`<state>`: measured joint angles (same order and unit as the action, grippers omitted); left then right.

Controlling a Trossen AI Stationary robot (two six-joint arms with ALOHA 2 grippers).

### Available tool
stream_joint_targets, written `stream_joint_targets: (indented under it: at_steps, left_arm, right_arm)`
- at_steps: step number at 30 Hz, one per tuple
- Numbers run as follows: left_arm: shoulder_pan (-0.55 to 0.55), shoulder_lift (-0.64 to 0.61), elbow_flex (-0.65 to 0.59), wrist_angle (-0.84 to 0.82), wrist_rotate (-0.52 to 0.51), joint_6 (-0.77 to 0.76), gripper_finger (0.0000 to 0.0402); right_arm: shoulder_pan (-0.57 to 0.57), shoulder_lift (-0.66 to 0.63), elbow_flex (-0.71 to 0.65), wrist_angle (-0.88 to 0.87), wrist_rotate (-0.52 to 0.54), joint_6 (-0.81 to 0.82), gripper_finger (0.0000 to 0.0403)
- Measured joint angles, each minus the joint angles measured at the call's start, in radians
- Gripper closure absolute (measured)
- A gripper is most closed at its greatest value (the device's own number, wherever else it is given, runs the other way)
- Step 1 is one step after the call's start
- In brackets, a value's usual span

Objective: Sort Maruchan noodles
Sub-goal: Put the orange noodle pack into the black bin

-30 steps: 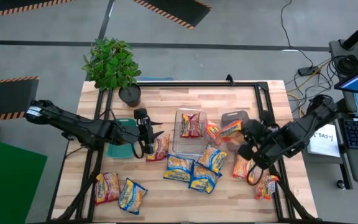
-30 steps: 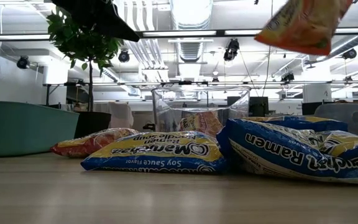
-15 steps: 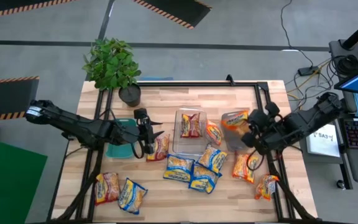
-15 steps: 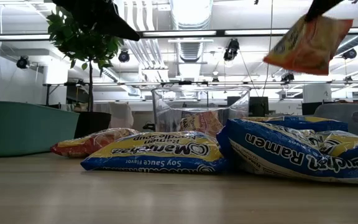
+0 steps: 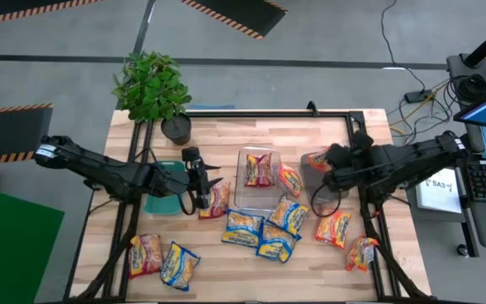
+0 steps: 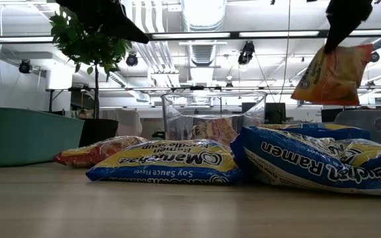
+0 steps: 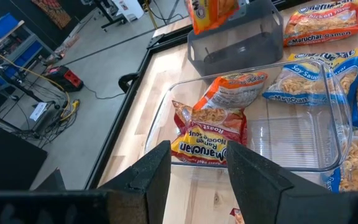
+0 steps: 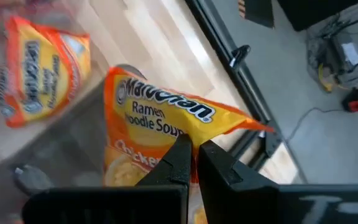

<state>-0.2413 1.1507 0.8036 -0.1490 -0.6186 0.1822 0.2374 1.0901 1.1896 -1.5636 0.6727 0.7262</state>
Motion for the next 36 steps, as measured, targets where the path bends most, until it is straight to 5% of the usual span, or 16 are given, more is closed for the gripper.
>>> stream_joint_targets:
  at_steps: [14, 27, 36]
  left_arm:
    - [0.000, 0.000, 0.000, 0.000, 0.000, 0.000, 0.0263]
    - [0.000, 0.000, 0.000, 0.000, 0.000, 0.003, 0.0263]
    - [0.000, 0.000, 0.000, 0.000, 0.000, 0.003, 0.0263]
  right_arm:
    - [-0.001, 0.153, -0.104, 0.052, 0.003, -0.269, 0.0394]
    - [-0.002, 0.318, -0.162, 0.205, 0.114, -0.512, 0.0394]
    - [-0.006, 0.402, -0.164, 0.221, 0.135, -0.492, 0.0369]
